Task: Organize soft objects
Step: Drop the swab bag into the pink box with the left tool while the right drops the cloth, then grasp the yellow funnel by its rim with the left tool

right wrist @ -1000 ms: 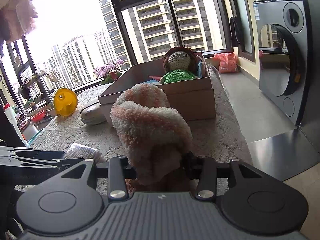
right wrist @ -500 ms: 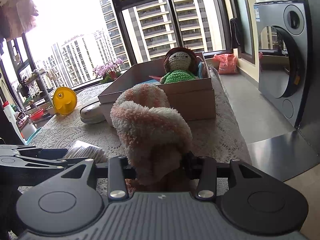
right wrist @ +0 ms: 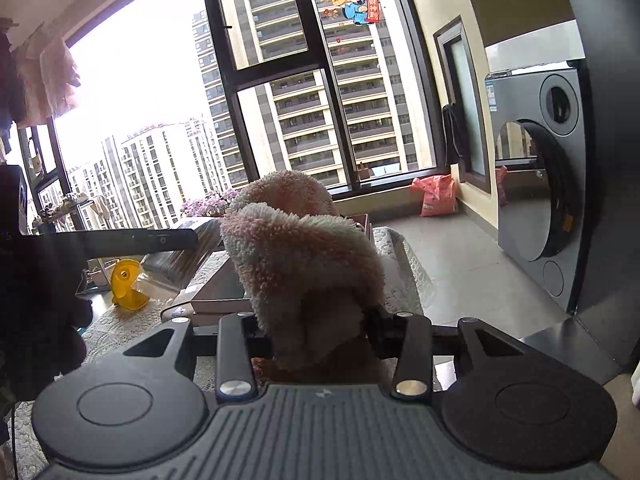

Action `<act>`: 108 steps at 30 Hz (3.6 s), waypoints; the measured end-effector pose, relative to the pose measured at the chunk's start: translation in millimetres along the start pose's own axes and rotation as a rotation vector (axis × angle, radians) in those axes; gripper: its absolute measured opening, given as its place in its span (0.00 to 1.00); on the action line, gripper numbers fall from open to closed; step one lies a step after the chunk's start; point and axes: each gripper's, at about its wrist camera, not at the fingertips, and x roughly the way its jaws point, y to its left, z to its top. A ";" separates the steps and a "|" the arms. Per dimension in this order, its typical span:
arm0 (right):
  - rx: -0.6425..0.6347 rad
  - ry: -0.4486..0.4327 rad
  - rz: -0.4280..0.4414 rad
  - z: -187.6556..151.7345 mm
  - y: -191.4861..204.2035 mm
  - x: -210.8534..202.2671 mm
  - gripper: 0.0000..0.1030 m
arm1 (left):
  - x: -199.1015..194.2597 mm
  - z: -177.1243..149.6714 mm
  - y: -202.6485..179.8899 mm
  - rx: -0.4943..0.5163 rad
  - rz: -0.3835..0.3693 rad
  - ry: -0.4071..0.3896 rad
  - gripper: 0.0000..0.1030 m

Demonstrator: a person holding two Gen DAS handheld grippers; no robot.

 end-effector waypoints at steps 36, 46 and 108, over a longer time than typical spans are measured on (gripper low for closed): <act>-0.282 0.435 -0.001 123.5 105.0 249.1 0.79 | 11.6 -94.7 150.8 -0.507 -0.163 -0.023 0.61; -0.296 0.451 -0.082 125.1 142.8 329.2 0.25 | 7.8 -95.1 147.6 -0.520 -0.198 -0.033 0.61; -0.373 0.456 0.244 -30.4 173.6 117.8 0.86 | -47.2 -89.2 163.9 -0.077 0.148 0.203 0.21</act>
